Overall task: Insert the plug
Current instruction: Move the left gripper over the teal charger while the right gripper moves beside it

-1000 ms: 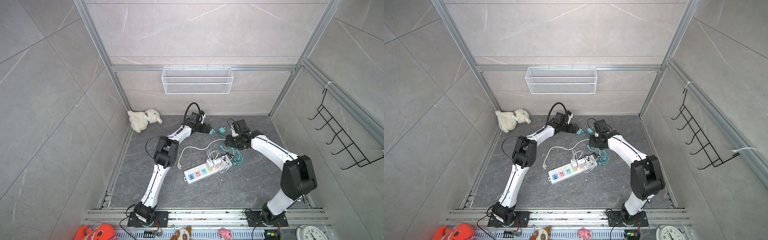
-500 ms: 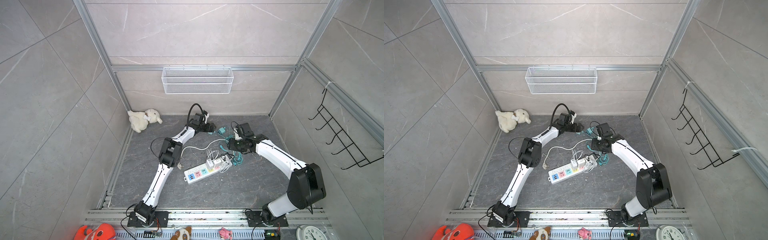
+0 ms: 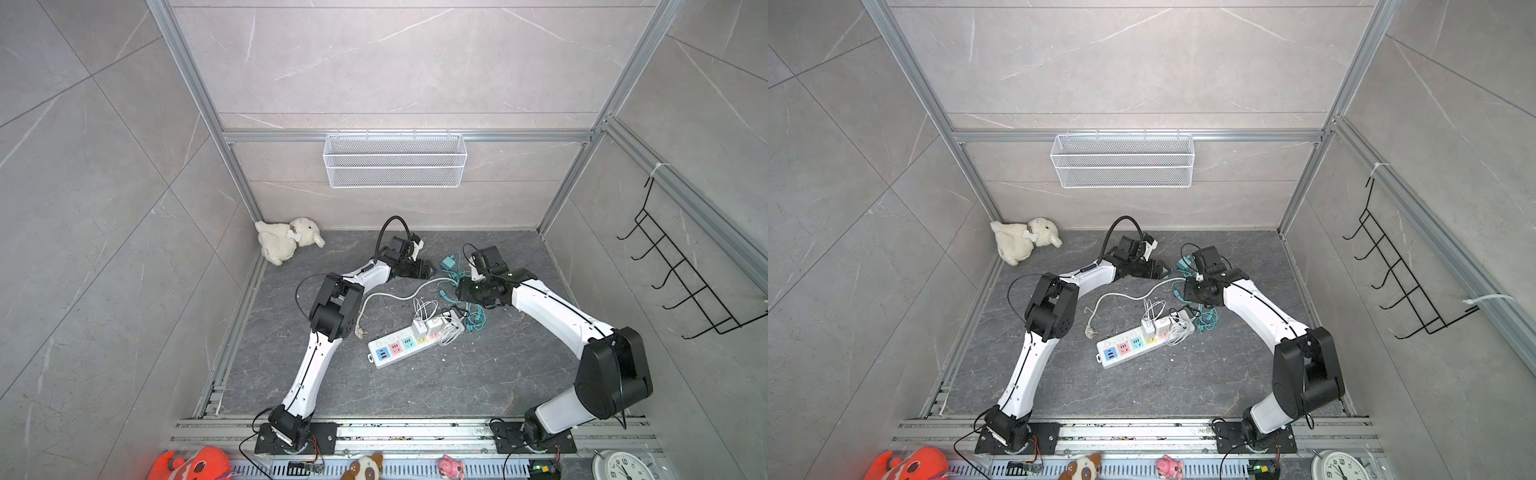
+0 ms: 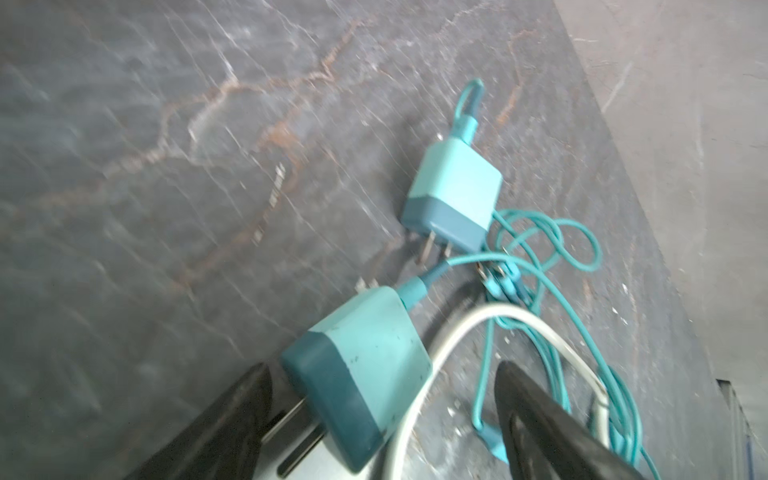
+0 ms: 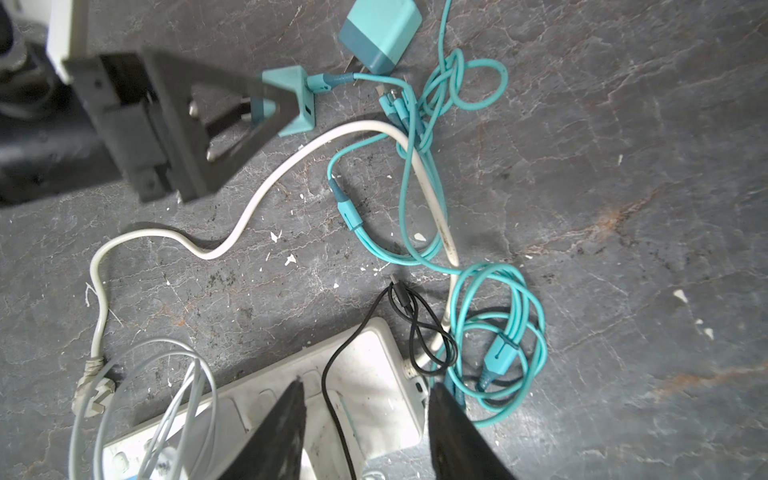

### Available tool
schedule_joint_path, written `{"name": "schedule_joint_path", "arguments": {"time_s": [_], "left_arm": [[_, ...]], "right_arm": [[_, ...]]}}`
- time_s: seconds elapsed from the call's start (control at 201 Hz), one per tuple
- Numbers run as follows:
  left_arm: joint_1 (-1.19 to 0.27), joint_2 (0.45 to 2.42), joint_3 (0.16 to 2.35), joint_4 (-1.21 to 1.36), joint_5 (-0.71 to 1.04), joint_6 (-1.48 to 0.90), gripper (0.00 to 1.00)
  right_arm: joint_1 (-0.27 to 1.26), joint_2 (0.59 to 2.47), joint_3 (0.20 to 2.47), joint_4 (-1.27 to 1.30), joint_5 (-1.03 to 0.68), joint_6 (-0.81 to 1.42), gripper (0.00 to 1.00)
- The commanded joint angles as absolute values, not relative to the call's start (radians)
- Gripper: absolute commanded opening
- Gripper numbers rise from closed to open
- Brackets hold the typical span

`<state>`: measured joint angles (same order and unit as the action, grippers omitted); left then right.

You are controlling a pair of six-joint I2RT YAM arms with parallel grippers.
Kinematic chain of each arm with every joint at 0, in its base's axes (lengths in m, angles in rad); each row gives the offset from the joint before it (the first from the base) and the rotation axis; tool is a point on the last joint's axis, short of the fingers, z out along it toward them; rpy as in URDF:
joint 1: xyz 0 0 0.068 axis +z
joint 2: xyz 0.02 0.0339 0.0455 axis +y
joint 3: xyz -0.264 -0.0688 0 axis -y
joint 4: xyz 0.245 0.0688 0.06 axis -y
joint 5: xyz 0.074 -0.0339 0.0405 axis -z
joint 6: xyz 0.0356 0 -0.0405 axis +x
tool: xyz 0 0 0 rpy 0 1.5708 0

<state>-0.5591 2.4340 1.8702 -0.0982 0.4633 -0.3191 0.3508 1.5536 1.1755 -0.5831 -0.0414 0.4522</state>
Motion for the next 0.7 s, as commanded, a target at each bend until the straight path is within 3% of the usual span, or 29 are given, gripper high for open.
{"name": "schedule_joint_path", "arguments": {"time_s": [0.0,0.209,0.697], "left_arm": [[-0.576,2.376,1.784,-0.115,0.525,-0.257,0.86],[-0.588,2.352,1.752,-0.147,0.575,-0.182,0.84],[-0.634,2.415,1.944,-0.420,0.298,0.076,0.86]], "right_arm": [[0.345,1.534,1.160,-0.601,-0.040,0.461,0.50],[0.347,1.523,1.149,-0.598,-0.040,0.457,0.50],[0.347,1.523,1.151,-0.618,-0.031,0.436,0.50]]}}
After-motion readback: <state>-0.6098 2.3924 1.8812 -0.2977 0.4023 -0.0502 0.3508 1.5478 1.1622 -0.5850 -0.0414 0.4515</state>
